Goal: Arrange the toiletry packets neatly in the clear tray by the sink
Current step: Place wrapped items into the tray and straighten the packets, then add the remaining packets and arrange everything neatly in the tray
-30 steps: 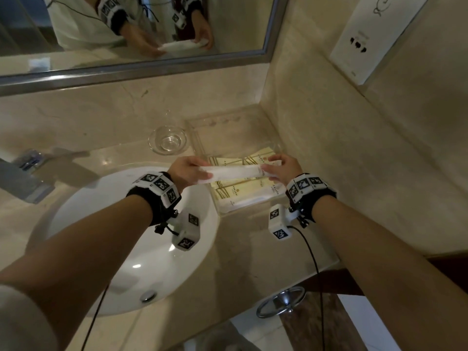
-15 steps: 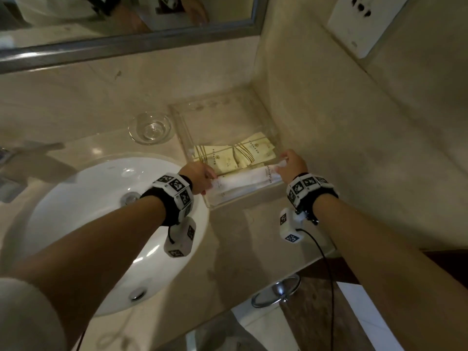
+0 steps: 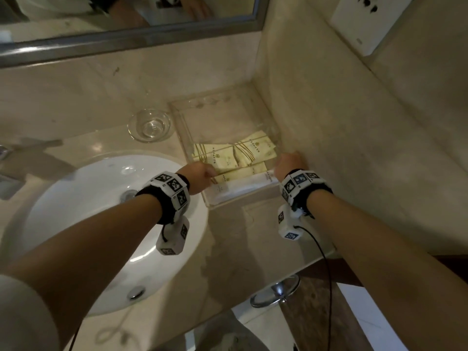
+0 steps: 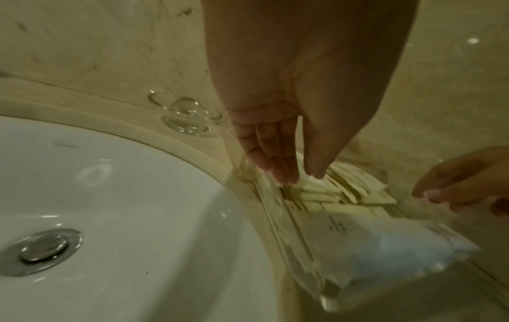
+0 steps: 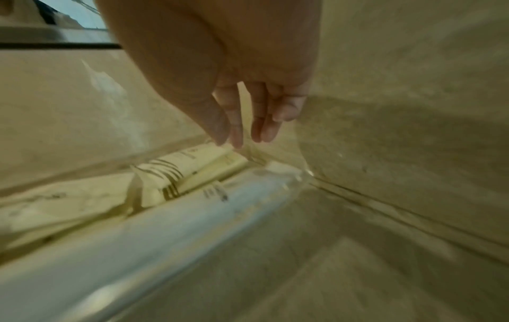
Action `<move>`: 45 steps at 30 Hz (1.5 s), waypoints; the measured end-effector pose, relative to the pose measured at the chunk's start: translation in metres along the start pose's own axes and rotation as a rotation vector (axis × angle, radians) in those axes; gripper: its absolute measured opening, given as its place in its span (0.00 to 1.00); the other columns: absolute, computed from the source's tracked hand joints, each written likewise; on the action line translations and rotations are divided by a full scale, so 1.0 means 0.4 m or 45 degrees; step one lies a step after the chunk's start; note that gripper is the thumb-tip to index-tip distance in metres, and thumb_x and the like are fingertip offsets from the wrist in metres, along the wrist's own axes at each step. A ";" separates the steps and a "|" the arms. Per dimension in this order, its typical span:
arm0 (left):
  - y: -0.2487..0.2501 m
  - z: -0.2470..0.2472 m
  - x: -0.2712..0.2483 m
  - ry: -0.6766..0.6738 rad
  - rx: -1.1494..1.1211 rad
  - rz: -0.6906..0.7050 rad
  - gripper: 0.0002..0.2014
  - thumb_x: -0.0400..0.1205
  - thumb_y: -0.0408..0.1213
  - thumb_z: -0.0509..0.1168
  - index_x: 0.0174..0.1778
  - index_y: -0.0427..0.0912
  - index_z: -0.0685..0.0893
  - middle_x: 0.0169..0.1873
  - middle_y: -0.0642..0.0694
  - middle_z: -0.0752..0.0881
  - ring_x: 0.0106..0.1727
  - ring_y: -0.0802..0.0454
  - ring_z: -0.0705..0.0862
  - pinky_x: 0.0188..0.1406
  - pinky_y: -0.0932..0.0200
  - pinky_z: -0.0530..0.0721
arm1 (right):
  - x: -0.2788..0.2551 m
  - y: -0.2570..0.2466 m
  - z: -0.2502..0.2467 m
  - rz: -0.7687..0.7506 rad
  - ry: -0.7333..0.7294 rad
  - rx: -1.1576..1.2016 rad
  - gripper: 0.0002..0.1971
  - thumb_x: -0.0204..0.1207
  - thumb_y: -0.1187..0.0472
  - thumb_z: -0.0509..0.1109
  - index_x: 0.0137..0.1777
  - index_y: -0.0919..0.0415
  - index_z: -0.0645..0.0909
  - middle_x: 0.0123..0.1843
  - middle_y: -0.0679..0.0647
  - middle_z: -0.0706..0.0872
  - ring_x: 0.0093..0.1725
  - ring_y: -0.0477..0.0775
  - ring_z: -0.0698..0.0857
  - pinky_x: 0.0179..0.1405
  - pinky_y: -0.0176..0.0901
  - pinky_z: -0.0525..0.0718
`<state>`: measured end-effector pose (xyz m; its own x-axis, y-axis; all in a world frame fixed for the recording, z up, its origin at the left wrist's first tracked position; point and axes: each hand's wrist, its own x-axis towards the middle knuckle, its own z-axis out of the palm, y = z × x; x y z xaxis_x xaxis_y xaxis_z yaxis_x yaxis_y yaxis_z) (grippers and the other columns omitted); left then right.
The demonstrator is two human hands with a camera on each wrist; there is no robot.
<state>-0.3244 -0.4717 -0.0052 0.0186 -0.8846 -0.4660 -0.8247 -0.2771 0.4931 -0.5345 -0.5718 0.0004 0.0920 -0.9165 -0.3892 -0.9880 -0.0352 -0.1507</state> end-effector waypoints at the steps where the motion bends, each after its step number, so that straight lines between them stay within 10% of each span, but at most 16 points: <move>1: -0.004 -0.012 -0.008 0.041 -0.044 -0.011 0.14 0.80 0.31 0.61 0.61 0.40 0.83 0.60 0.38 0.84 0.62 0.40 0.81 0.63 0.56 0.76 | -0.005 -0.013 -0.010 -0.007 0.038 0.031 0.17 0.83 0.61 0.56 0.66 0.67 0.76 0.70 0.67 0.73 0.67 0.68 0.75 0.65 0.53 0.75; 7: -0.058 -0.098 -0.079 0.286 -0.256 -0.090 0.11 0.80 0.33 0.63 0.57 0.40 0.85 0.54 0.38 0.87 0.57 0.41 0.84 0.54 0.59 0.77 | -0.036 -0.150 -0.059 -0.135 0.150 0.276 0.20 0.84 0.62 0.53 0.30 0.65 0.72 0.33 0.60 0.77 0.44 0.58 0.78 0.40 0.44 0.71; 11: -0.134 -0.170 -0.160 0.474 -0.416 -0.201 0.10 0.80 0.31 0.62 0.55 0.37 0.85 0.44 0.38 0.87 0.44 0.44 0.84 0.43 0.61 0.75 | -0.080 -0.313 -0.076 -0.319 0.140 0.442 0.14 0.82 0.62 0.58 0.53 0.69 0.82 0.51 0.64 0.86 0.52 0.63 0.84 0.46 0.44 0.77; 25: -0.610 -0.218 -0.708 1.012 -0.659 -0.791 0.09 0.81 0.31 0.62 0.53 0.36 0.85 0.48 0.35 0.90 0.40 0.47 0.83 0.46 0.59 0.80 | -0.476 -0.905 0.140 -1.182 -0.188 0.590 0.10 0.79 0.58 0.66 0.49 0.64 0.85 0.39 0.60 0.88 0.40 0.58 0.85 0.45 0.47 0.85; 32: -0.774 -0.082 -0.900 0.979 -0.818 -1.063 0.10 0.79 0.29 0.63 0.54 0.33 0.85 0.48 0.30 0.89 0.44 0.39 0.87 0.52 0.49 0.84 | -0.625 -1.004 0.360 -1.402 -0.708 0.055 0.04 0.76 0.58 0.71 0.46 0.58 0.82 0.38 0.52 0.81 0.45 0.55 0.82 0.50 0.46 0.82; 39: -0.837 0.042 -0.944 0.890 -0.885 -1.128 0.10 0.79 0.31 0.65 0.53 0.35 0.86 0.47 0.32 0.90 0.40 0.46 0.84 0.50 0.54 0.82 | -0.651 -1.013 0.530 -1.343 -0.821 -0.396 0.25 0.71 0.51 0.74 0.65 0.61 0.74 0.60 0.59 0.84 0.59 0.60 0.83 0.61 0.49 0.82; 45: -0.865 0.074 -0.924 0.839 -0.962 -1.097 0.11 0.79 0.31 0.64 0.55 0.34 0.85 0.49 0.33 0.89 0.41 0.46 0.84 0.54 0.54 0.83 | -0.662 -1.003 0.591 -1.367 -0.920 -0.516 0.24 0.68 0.56 0.79 0.56 0.55 0.67 0.42 0.50 0.76 0.44 0.54 0.79 0.39 0.42 0.78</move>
<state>-0.0626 -0.0376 -0.0253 0.8213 -0.2770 -0.4987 0.1021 -0.7887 0.6062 -0.1329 -0.2210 -0.0510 0.7545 0.0445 -0.6548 -0.3436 -0.8232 -0.4520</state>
